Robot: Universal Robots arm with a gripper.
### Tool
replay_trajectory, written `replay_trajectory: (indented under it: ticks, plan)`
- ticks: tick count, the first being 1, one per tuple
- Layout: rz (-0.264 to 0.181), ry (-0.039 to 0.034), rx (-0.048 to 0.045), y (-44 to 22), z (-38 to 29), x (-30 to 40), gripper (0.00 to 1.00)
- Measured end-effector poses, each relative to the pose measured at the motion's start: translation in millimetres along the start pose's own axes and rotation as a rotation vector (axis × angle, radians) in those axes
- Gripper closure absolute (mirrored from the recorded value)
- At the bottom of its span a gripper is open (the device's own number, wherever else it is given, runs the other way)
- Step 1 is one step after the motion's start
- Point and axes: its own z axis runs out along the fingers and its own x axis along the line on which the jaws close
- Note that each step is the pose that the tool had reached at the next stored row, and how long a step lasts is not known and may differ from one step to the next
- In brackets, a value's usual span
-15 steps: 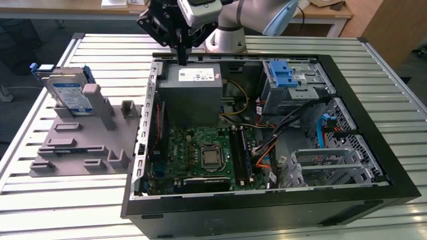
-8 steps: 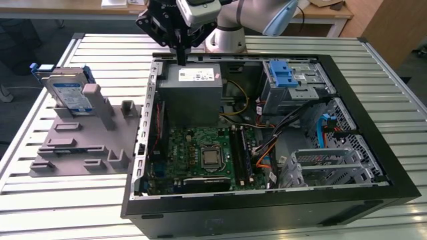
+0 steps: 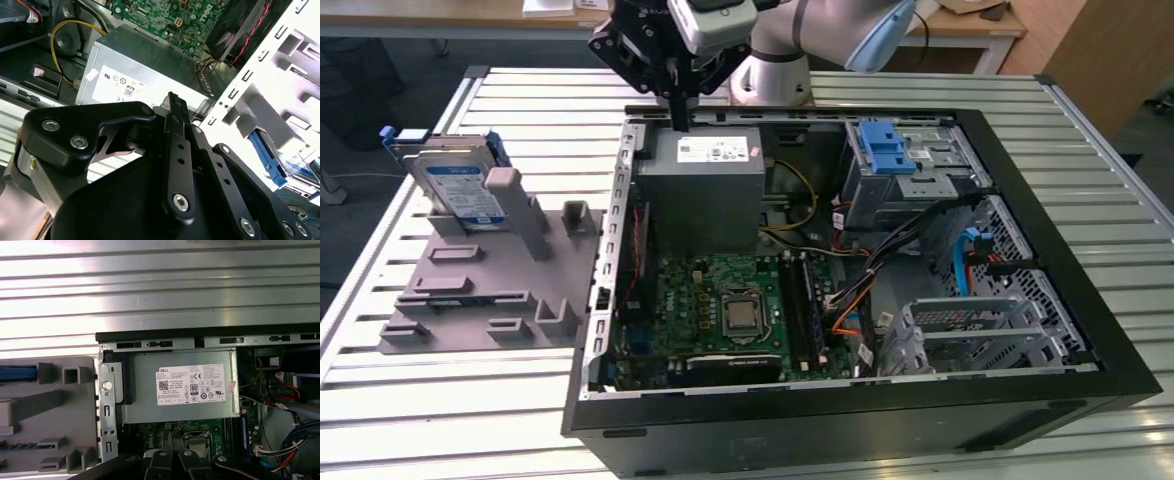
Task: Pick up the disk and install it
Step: 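Reach for the disk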
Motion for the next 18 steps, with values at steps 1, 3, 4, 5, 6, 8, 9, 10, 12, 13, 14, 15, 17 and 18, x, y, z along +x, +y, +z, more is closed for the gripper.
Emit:
replay_trajectory:
  ticks: [1,3,4,5,6,8,9,10,12,13,14,15,17,18]
  plan:
    - [0.0,0.0,0.0,0.0,0.0,0.3,0.89]
    - [0.0,0.0,0.0,-0.1,0.1,1.0,0.89]
    - [0.0,0.0,0.0,-0.1,0.1,1.3,0.89]
    - [0.0,0.0,0.0,-0.1,0.1,1.6,0.89]
    - [0.0,0.0,0.0,-0.2,0.2,1.8,0.89]
    - [0.0,0.0,0.0,-0.2,0.3,2.3,0.89]
    - [0.0,0.0,0.0,-0.2,0.3,2.5,0.89]
    - [0.0,0.0,0.0,-0.2,0.3,2.7,0.89]
    - [0.0,0.0,0.0,-0.3,0.4,3.1,0.89]
    - [0.0,0.0,0.0,-0.9,4.0,8.9,0.89]
    - [0.0,0.0001,0.0001,-1.2,5.3,12.3,0.89]
    - [0.0,0.0,0.0001,-1.2,5.3,12.3,0.89]
    - [0.0,-0.0001,-0.0001,-1.2,5.4,12.5,0.89]
    - [0.0,-0.0001,-0.0002,-1.2,5.5,12.8,0.89]
